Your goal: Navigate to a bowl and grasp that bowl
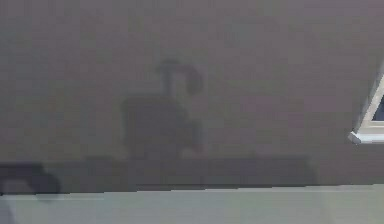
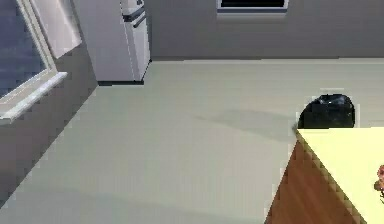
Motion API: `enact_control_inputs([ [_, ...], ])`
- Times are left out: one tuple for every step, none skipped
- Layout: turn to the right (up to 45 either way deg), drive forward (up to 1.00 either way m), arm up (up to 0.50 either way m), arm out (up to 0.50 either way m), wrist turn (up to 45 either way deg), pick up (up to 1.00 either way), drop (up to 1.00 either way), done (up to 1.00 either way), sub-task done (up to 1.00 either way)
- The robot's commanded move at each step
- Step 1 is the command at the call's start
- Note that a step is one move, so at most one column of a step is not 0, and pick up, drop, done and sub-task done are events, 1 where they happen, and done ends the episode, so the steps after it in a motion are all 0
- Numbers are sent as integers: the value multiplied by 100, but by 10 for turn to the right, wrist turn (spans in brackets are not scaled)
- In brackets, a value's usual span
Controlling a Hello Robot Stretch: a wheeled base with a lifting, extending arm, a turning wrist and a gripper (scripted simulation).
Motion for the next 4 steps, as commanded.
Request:
enact_control_inputs([
  [-450, 0, 0, 0, 0, 0, 0, 0, 0],
  [-420, 0, 0, 0, 0, 0, 0, 0, 0],
  [0, 30, 0, 0, 0, 0, 0, 0, 0],
  [-450, 0, 0, 0, 0, 0, 0, 0, 0],
])
